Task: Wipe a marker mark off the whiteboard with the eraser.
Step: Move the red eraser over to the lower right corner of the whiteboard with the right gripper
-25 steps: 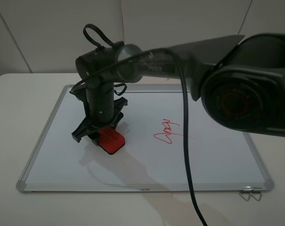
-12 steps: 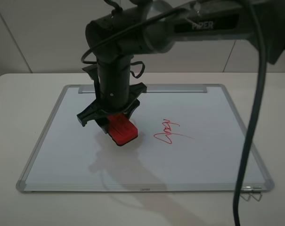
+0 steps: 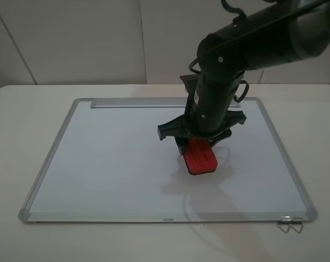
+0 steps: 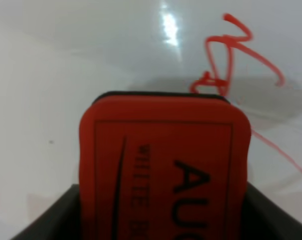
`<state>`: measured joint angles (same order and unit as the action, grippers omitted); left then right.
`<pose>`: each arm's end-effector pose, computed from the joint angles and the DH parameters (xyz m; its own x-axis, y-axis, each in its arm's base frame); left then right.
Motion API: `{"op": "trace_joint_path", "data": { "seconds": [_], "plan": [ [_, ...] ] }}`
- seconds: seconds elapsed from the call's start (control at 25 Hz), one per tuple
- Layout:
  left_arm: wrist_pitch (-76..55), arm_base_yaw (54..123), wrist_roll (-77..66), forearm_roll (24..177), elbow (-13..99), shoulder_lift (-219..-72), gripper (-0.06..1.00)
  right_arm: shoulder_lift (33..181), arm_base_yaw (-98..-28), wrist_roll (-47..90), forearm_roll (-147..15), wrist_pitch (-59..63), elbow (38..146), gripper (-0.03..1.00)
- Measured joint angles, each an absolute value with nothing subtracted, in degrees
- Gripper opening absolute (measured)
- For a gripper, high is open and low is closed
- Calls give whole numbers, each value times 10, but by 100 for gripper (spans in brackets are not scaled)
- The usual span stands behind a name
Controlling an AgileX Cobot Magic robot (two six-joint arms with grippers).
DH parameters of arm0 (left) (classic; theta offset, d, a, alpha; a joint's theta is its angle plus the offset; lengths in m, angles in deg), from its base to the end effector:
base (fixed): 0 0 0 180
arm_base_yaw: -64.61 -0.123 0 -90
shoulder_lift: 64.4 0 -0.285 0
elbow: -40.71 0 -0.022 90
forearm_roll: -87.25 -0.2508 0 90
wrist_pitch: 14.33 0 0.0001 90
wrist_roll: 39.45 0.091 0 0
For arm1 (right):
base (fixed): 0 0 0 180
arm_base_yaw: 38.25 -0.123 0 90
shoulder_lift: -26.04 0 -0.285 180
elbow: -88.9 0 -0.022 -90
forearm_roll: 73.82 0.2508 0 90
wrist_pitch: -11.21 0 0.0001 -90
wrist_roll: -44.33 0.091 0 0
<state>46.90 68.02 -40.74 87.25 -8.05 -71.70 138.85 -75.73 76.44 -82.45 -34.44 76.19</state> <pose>-0.0061 0.0004 0.2757 -0.4589 0.0048 -0.8885 0.0492 0.9986 -0.0200 0.2771 0.2002 0.1686 -0.9636 -0.1886 -0.1895 -0.1872 0.9820 -0.0253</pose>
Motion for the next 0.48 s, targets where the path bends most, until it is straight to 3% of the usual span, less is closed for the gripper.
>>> {"op": "trace_joint_path", "data": {
  "seconds": [0.48],
  "plan": [
    [469, 680, -407, 872, -80, -717, 77, 1311, -648, 802, -861, -305, 600, 50]
  ]
}}
